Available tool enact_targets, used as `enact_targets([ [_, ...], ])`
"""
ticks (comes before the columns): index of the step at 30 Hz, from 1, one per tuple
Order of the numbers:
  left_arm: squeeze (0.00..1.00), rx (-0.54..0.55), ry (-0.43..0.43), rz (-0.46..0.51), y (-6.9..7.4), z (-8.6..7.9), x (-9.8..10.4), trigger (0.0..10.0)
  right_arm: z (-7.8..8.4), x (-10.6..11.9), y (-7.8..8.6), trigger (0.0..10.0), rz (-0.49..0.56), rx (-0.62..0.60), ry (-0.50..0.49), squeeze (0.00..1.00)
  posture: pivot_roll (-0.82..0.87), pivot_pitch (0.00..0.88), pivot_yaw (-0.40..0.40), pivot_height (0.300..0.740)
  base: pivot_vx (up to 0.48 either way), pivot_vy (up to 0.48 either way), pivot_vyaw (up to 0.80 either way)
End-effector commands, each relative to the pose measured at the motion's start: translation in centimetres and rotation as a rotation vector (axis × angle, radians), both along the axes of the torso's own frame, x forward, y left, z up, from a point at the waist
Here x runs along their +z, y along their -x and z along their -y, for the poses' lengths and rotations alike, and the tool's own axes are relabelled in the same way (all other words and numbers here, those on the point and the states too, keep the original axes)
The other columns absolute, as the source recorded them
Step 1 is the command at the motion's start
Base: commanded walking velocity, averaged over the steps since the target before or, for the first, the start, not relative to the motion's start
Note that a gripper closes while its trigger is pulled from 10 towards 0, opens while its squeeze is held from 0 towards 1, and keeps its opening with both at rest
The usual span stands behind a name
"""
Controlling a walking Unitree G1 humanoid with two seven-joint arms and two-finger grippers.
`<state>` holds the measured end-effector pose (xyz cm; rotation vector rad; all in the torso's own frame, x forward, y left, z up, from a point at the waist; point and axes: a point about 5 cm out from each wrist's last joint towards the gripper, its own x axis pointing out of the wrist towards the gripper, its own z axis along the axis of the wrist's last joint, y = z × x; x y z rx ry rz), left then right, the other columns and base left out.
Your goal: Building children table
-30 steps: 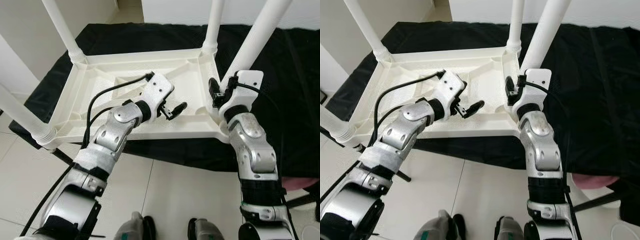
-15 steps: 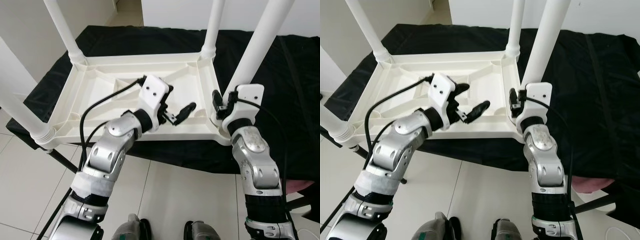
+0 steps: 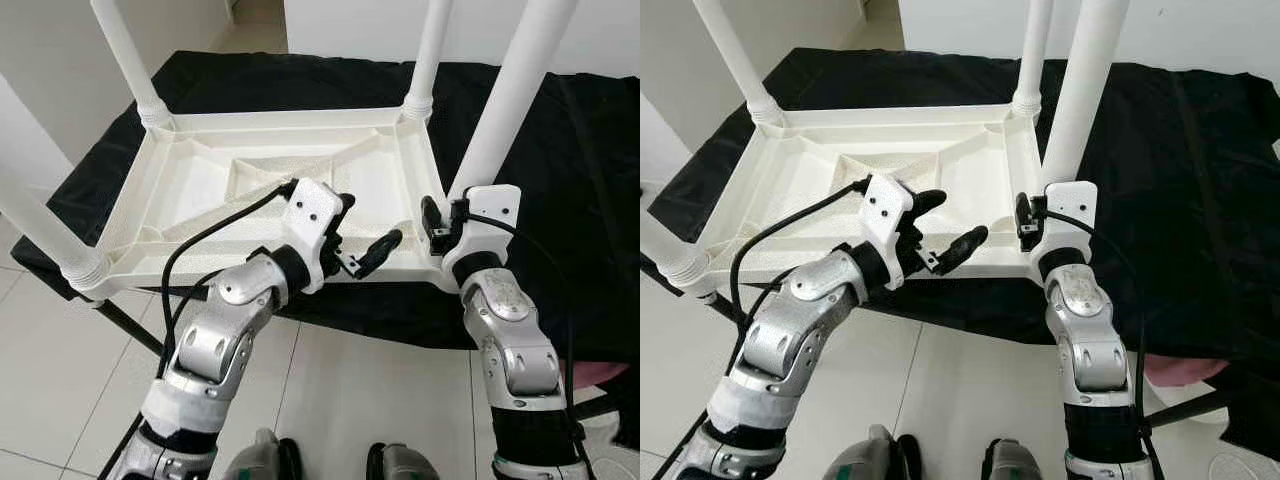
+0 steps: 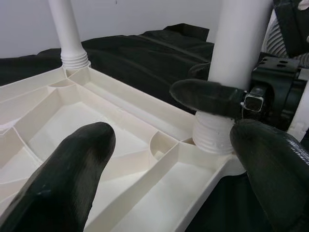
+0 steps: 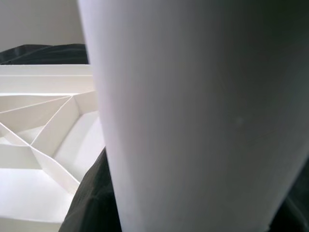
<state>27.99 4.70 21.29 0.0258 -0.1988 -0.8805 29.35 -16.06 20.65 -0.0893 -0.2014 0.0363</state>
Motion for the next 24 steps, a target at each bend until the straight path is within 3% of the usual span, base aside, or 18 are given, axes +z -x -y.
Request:
enact_targets([
  [1, 0.00, 0.124, 0.028, 0.002, -0.5, -0.9, 0.0, 10.0, -0.1, 0.1, 0.0, 10.0, 0.023, 0.000, -0.025, 0.00, -0.09, 0.126, 0.074, 0.740, 0.000, 0.000, 0.00],
  [5, 0.00, 0.251, 0.103, -0.037, -1.8, -2.1, -0.2, 10.0, -0.7, 0.1, -0.3, 10.0, 0.069, 0.015, -0.077, 0.00, -0.09, 0.125, 0.077, 0.740, 0.000, 0.000, 0.00],
  [7, 0.00, 0.251, 0.103, -0.037, -1.8, -2.1, -0.2, 10.0, -0.7, 0.1, -0.3, 10.0, 0.069, 0.015, -0.077, 0.00, -0.09, 0.125, 0.077, 0.740, 0.000, 0.000, 0.00],
  [9, 0.00, 0.376, 0.176, -0.062, -2.8, -3.4, -0.5, 10.0, -1.5, -0.5, -0.2, 10.0, 0.083, 0.049, -0.067, 0.00, -0.12, 0.098, 0.086, 0.740, 0.000, 0.000, 0.00],
  [10, 0.00, 0.376, 0.176, -0.062, -2.8, -3.4, -0.5, 10.0, -1.5, -0.5, -0.2, 10.0, 0.083, 0.049, -0.067, 0.00, -0.12, 0.098, 0.086, 0.740, 0.000, 0.000, 0.00],
  [12, 0.00, 0.483, 0.201, -0.078, -3.3, -4.7, -1.1, 10.0, -2.1, -1.0, -0.2, 10.0, 0.096, 0.076, -0.041, 0.00, -0.12, 0.093, 0.085, 0.740, 0.000, 0.000, 0.00],
  [18, 0.00, 0.615, 0.130, -0.004, -3.5, -6.0, -1.2, 10.0, -2.3, -0.9, -0.8, 10.0, 0.110, 0.051, -0.030, 0.00, -0.11, 0.071, 0.078, 0.740, 0.000, 0.000, 0.00],
  [24, 0.00, 0.703, 0.136, 0.015, -3.8, -6.8, -1.0, 10.0, -2.9, -0.7, -1.6, 10.0, 0.093, 0.009, -0.032, 0.00, -0.10, 0.058, 0.064, 0.740, 0.000, 0.000, 0.00],
])
